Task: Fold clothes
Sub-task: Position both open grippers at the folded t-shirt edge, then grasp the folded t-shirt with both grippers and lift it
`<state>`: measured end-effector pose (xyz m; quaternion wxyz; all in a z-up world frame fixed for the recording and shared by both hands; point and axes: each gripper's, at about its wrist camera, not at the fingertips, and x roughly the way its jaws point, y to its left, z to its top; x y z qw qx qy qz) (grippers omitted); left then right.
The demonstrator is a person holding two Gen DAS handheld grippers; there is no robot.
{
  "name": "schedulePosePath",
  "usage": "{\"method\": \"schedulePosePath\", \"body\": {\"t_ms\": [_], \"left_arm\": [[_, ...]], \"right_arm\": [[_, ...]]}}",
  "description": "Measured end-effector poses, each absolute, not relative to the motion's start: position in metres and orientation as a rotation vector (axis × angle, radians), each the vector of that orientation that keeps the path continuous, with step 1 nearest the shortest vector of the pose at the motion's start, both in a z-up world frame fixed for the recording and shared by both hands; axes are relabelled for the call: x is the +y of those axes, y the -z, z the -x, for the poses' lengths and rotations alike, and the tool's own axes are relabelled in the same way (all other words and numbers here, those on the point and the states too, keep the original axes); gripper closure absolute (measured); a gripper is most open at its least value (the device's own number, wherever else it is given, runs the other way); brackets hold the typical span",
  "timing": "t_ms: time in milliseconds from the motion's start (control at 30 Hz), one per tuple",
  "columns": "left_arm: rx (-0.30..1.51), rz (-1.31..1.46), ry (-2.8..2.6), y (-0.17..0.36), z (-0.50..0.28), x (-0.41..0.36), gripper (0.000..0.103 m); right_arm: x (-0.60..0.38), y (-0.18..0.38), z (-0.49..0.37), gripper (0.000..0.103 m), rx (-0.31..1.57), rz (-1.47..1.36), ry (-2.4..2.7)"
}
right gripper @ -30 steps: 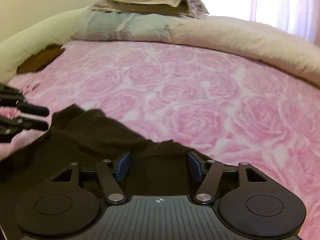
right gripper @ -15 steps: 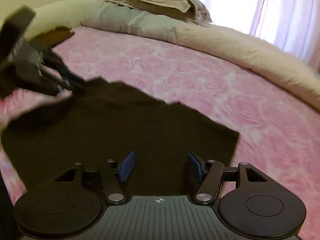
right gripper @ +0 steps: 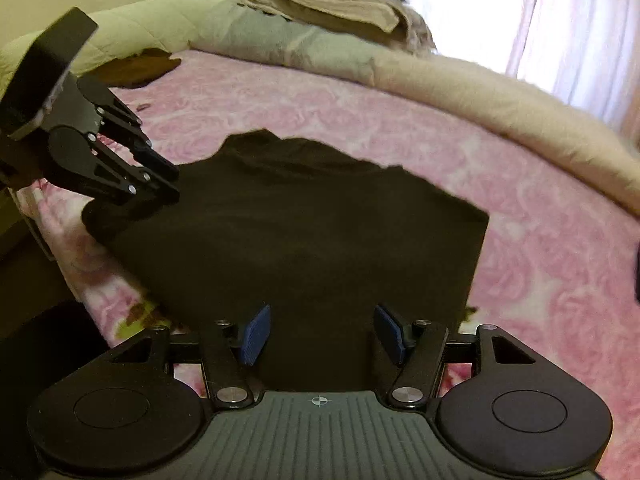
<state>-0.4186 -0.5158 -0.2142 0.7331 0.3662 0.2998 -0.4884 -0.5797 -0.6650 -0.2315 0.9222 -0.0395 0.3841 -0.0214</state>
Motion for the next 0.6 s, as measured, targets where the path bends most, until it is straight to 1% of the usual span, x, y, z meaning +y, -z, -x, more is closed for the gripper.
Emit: {"method": "schedulePosePath", "body": {"t_ms": [133, 300, 333, 367, 400, 533, 600], "left_arm": [[0.646, -0.812, 1.076, 0.211, 0.425, -0.509, 0.083], [0.624, -0.829, 1.08, 0.209, 0.433, -0.501, 0.083], [0.619, -0.833, 1.081, 0.208, 0.435, -0.5, 0.083], [0.614, -0.837, 1.081, 0.208, 0.436, -0.499, 0.083], [0.61, -0.841, 1.081, 0.208, 0.438, -0.498, 0.083], [0.578, -0.858, 1.087, 0.205, 0.445, -0.492, 0.083], [0.517, -0.871, 1.104, 0.201, 0.455, -0.486, 0.078]], "right_arm": [[-0.658, 0.229, 0.593, 0.042, 0.791, 0.13, 0.058], [-0.645, 0.23, 0.609, 0.041, 0.786, 0.272, 0.1], [-0.643, 0.231, 0.611, 0.037, 0.787, 0.296, 0.102], [-0.641, 0.232, 0.613, 0.021, 0.781, 0.317, 0.103], [-0.639, 0.233, 0.616, 0.017, 0.772, 0.336, 0.103], [-0.63, 0.238, 0.618, 0.017, 0.762, 0.392, 0.086], [-0.623, 0.242, 0.617, 0.017, 0.754, 0.446, 0.074]]}}
